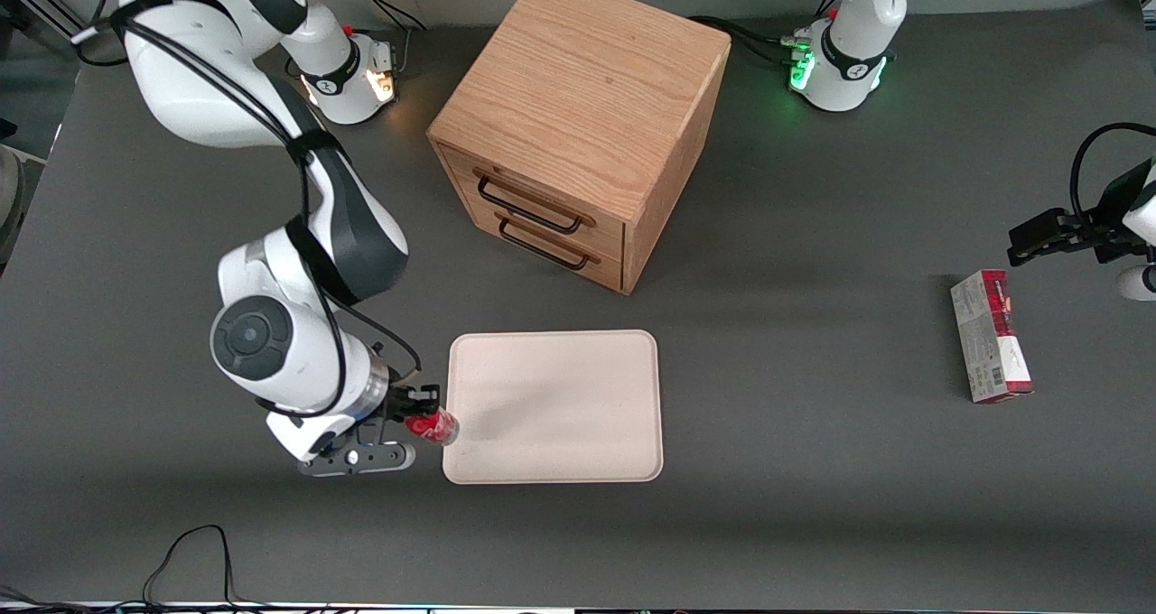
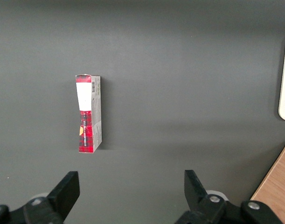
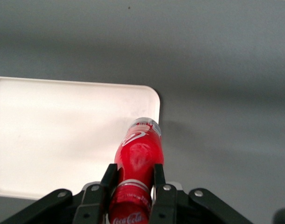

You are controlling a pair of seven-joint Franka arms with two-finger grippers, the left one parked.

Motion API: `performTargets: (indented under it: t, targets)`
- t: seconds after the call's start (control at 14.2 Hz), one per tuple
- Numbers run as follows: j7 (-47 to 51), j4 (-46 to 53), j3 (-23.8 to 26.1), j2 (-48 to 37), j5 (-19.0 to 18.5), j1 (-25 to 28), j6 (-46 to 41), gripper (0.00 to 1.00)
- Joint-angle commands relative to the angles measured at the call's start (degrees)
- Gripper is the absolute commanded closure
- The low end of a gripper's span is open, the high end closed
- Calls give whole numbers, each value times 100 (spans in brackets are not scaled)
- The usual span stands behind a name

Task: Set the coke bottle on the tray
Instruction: 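Lift the bottle and carry it with the right gripper toward the tray, then lower the bottle onto the tray corner and open the right gripper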

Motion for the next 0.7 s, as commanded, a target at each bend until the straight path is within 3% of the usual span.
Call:
performTargets:
  t: [0.0,0.63]
  targets:
    - [-97,316,143,274,-451,125,120,92]
    - [-97,141,144,618,-505,204,578,88]
